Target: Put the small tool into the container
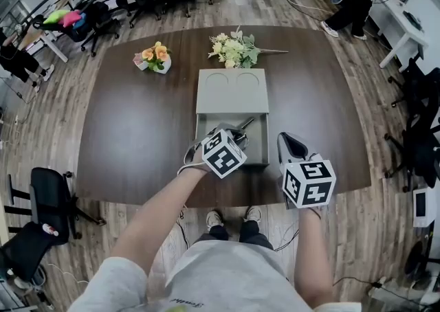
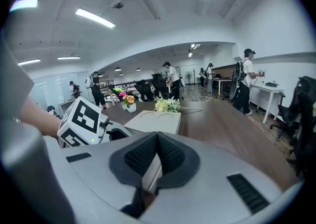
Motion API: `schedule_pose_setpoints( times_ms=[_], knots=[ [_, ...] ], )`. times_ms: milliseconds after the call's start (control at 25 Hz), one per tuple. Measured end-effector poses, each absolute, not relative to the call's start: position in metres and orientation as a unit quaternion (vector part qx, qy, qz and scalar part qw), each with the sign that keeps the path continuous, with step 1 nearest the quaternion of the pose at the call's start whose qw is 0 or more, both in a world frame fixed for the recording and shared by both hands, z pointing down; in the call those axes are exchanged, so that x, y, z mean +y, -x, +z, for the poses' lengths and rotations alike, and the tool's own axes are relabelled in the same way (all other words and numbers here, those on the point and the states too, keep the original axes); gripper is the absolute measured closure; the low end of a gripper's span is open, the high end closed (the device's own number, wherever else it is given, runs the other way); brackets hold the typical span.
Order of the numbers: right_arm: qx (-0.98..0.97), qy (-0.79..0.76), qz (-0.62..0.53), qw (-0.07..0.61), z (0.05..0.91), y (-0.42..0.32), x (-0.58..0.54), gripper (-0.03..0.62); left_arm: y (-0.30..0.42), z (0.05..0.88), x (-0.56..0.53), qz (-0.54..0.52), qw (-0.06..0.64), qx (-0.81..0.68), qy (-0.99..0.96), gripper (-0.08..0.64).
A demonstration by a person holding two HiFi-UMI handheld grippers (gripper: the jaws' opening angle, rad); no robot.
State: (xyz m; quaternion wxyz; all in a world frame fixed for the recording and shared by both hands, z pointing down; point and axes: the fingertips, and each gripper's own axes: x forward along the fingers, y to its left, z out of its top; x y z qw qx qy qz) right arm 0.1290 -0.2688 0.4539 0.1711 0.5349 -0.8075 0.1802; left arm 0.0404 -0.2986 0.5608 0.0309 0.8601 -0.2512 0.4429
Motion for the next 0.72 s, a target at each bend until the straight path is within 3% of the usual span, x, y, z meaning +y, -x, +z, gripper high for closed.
schedule_pose_setpoints(
  times_ms=[720],
  knots=[
    [-0.809, -0.530, 0.185, 0.171, 0.4563, -0.1289, -0.2659, 0.588, -0.0411, 0.5603, -0.2929, 0.416, 0.061, -0.260, -0.869, 0.442]
  ],
)
